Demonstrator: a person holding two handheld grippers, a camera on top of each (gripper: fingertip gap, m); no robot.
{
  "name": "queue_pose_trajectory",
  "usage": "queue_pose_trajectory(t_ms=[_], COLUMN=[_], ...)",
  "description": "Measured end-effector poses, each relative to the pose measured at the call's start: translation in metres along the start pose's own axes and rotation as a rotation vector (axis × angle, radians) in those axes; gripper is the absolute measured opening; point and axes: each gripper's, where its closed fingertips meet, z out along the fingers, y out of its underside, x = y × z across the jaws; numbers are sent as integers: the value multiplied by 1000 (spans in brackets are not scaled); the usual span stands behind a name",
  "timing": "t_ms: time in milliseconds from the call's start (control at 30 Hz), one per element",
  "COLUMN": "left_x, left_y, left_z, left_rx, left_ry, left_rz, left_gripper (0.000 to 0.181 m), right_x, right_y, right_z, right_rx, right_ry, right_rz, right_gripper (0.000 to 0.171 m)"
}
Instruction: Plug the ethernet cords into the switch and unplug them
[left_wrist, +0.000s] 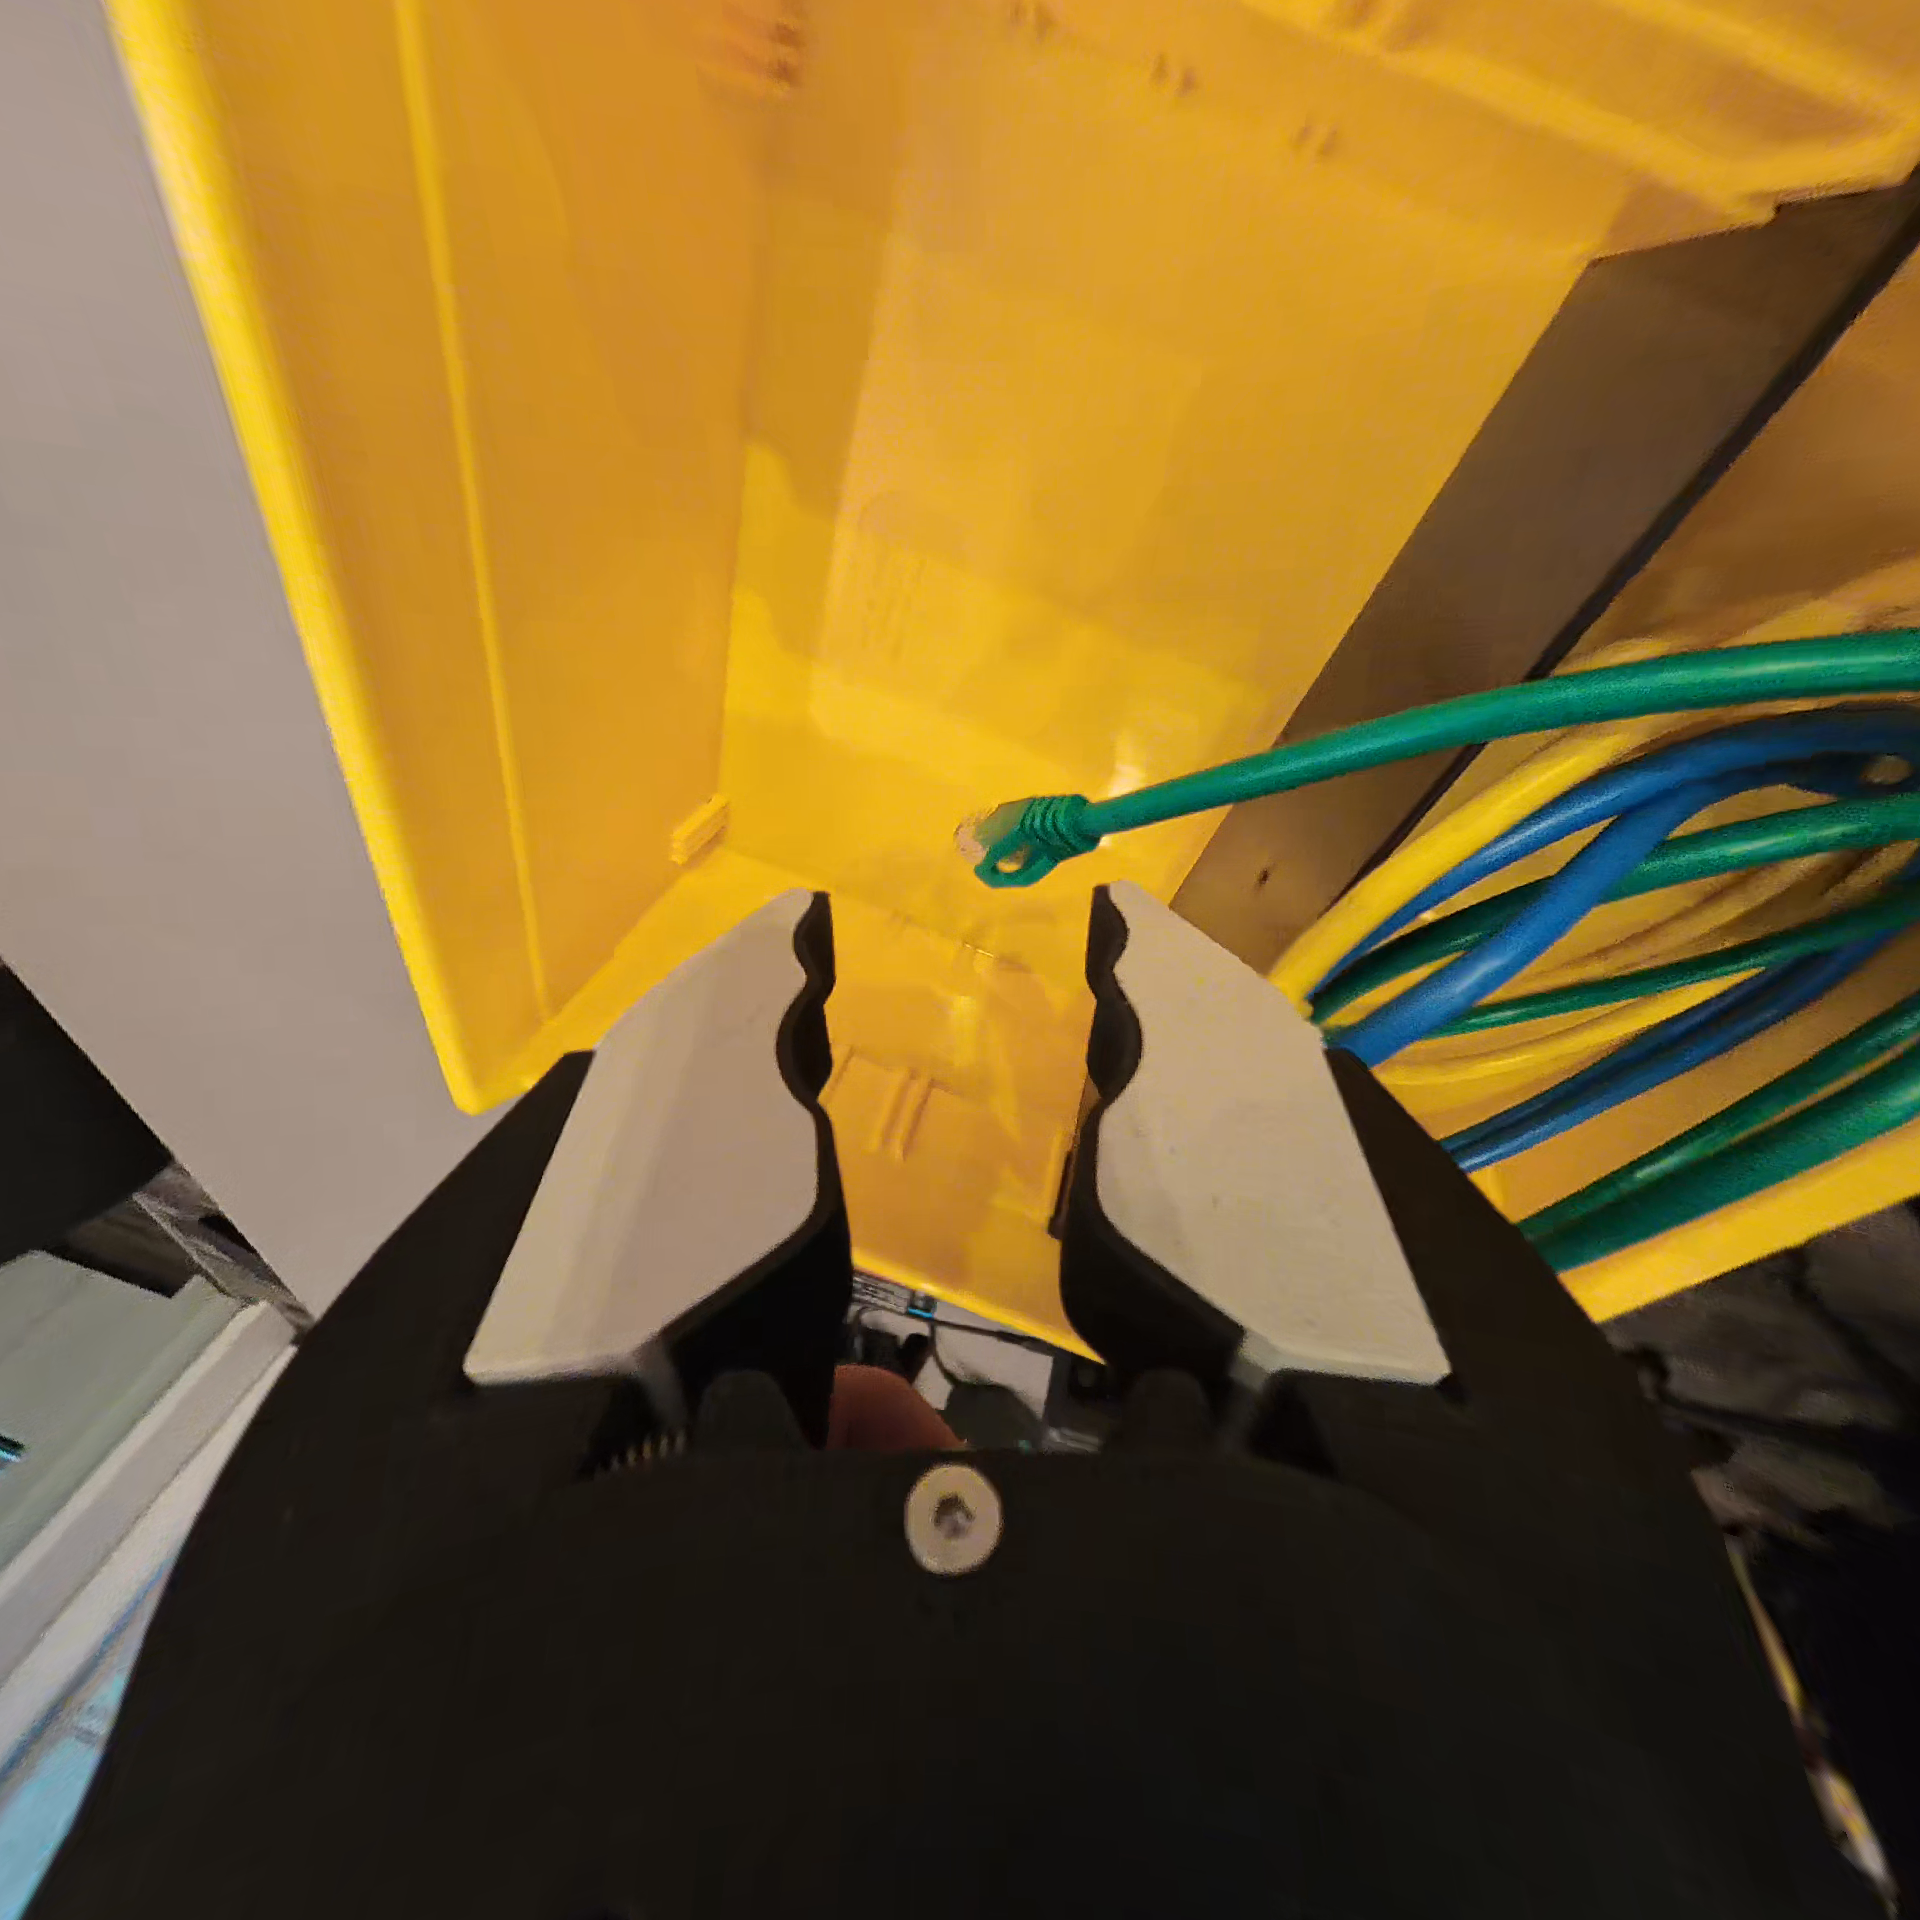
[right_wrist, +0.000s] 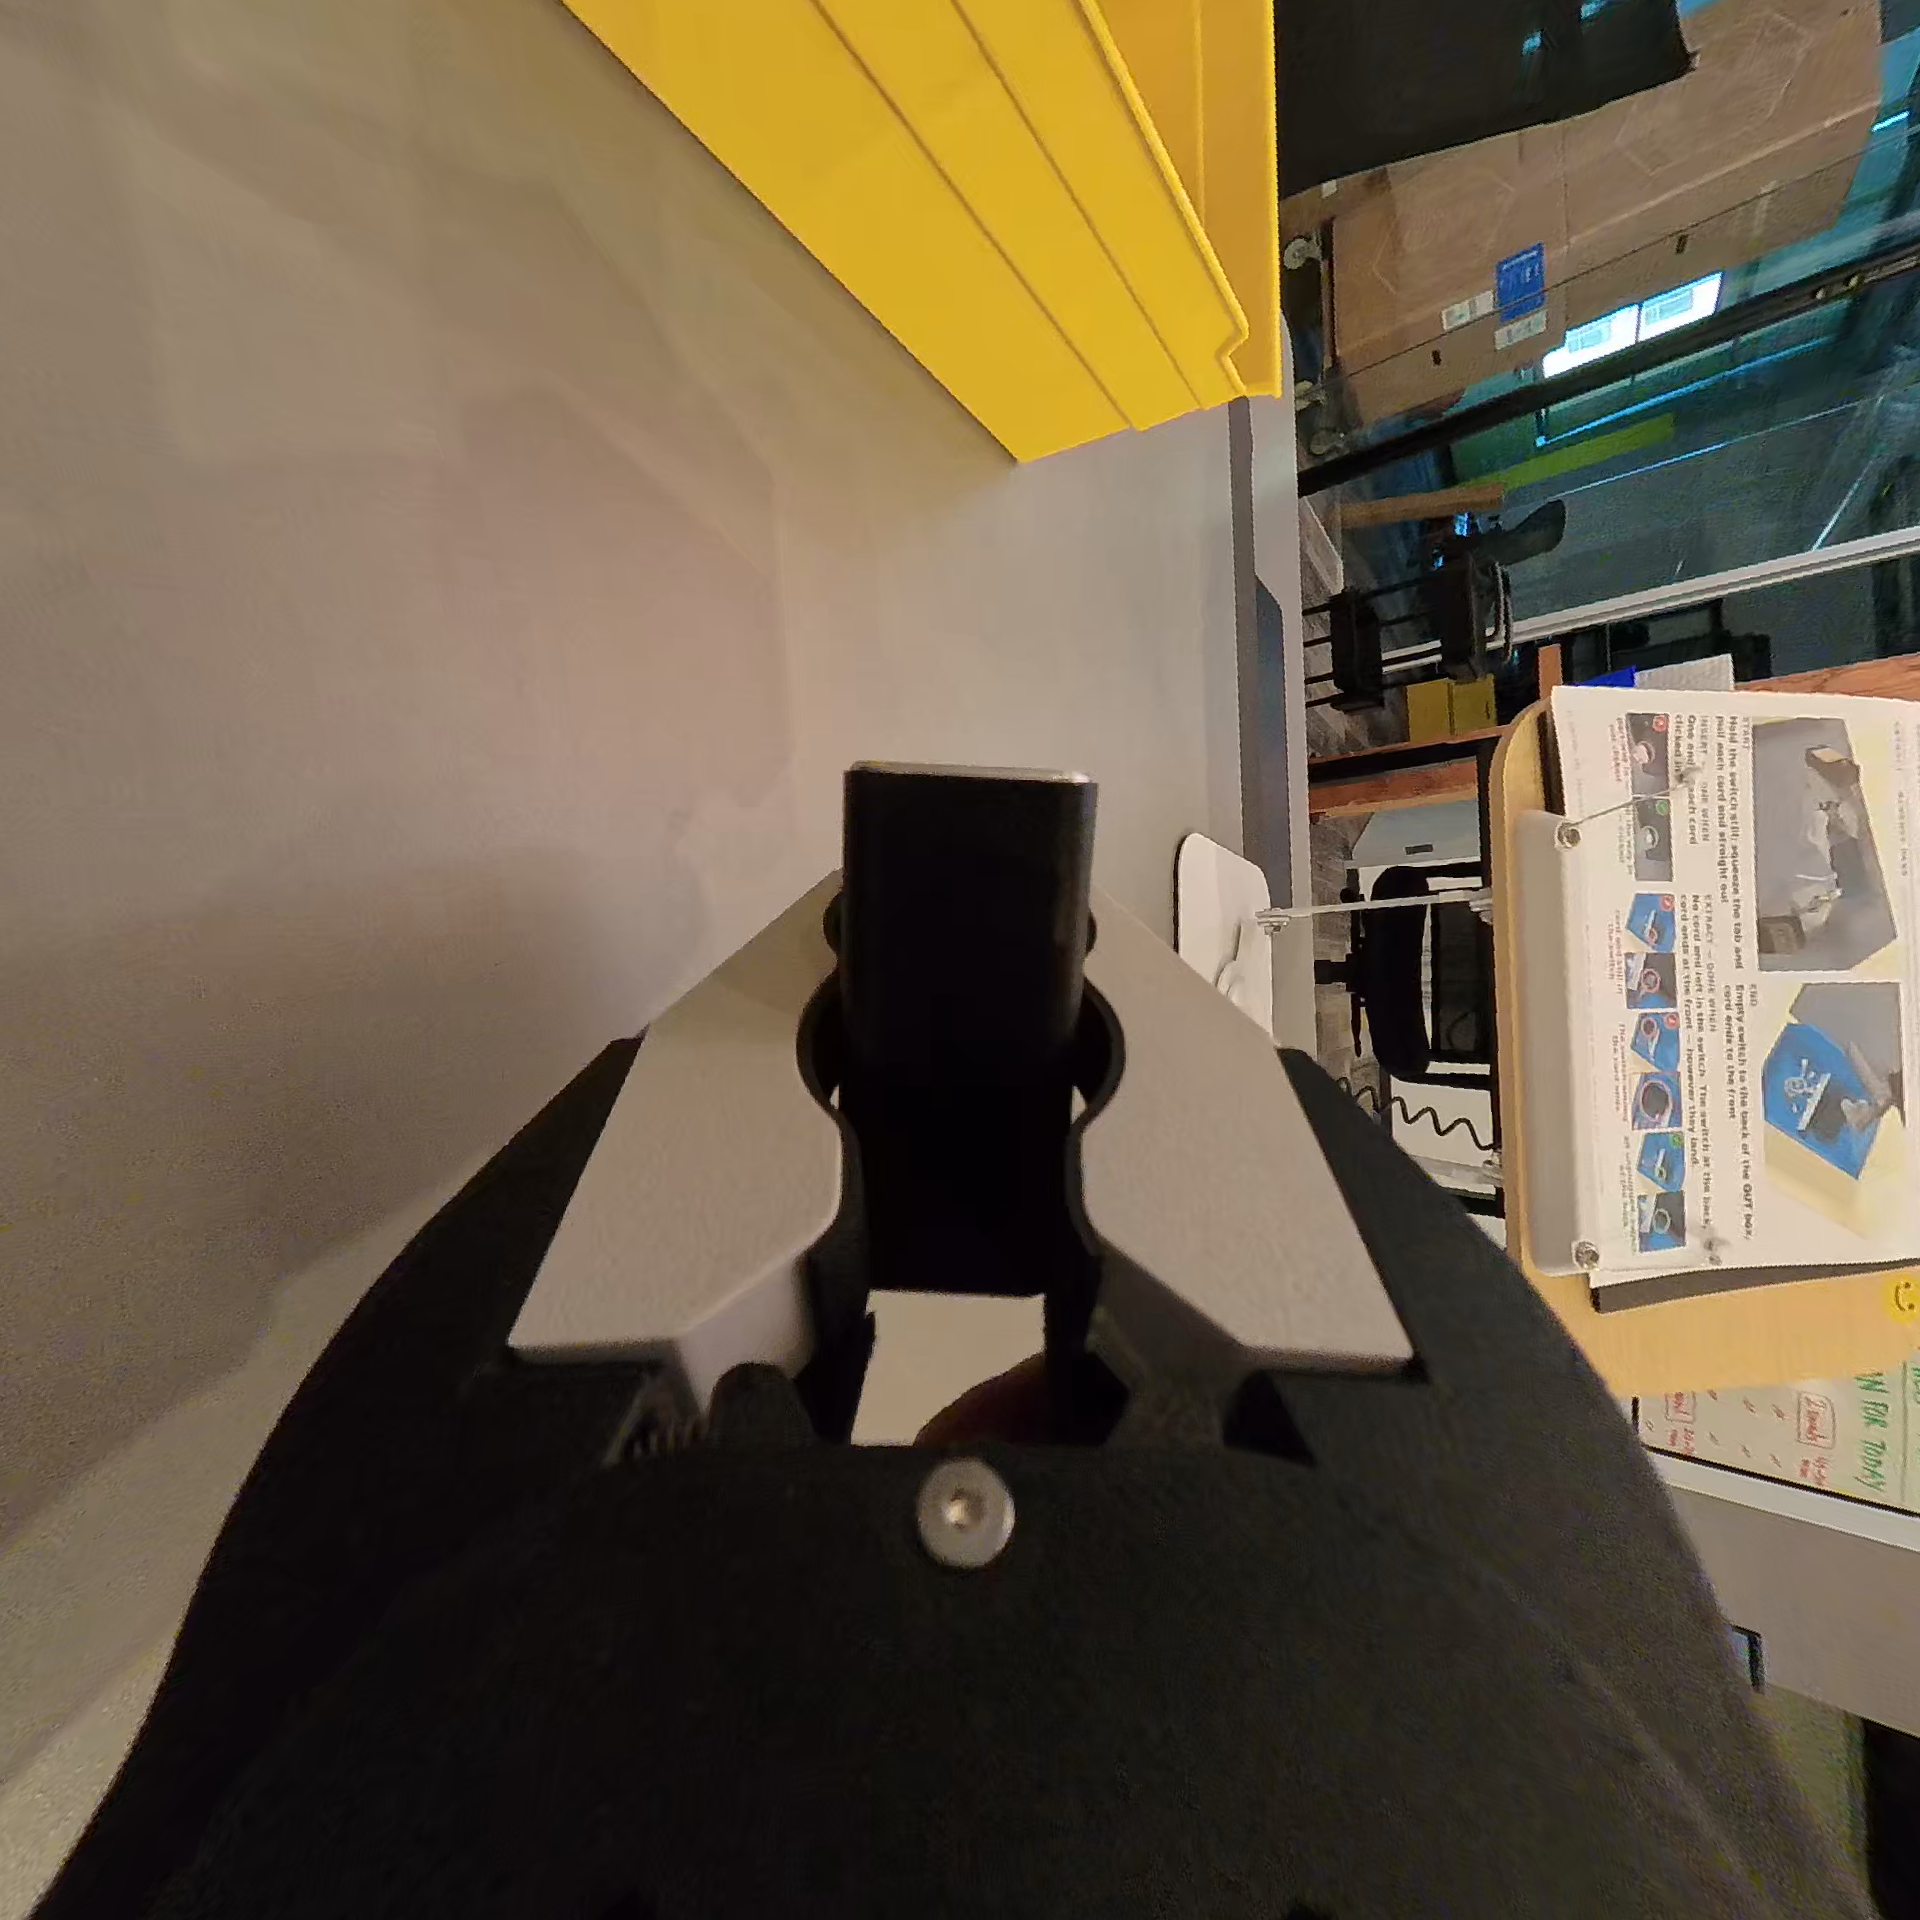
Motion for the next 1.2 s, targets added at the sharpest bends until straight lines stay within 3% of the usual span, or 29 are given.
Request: queue_pose_trajectory(t_ms=[167, 233, 533, 867, 1200], left_x=[9, 16, 16, -28, -35], left_y=[-2, -6, -16, -11, 31], left_z=[19, 23, 7, -67, -154], left_rx=[-60, -43, 94, 261, 427], left_ry=[78, 120, 35, -470, -729], left_rz=[92, 94, 67, 19, -193], left_gripper=[42, 30, 20, 19, 18], right_x=[0, 1, 0, 0, 1], right_y=[0, 0, -1, -3, -5], right_z=[0, -1, 0, 1, 1], right_rx=[-2, -3, 2, 4, 7], right_ry=[-1, 2, -3, -2, 3], right_rz=[-1, 0, 3, 2, -5], right_gripper=[33, 33, 33, 33, 32])
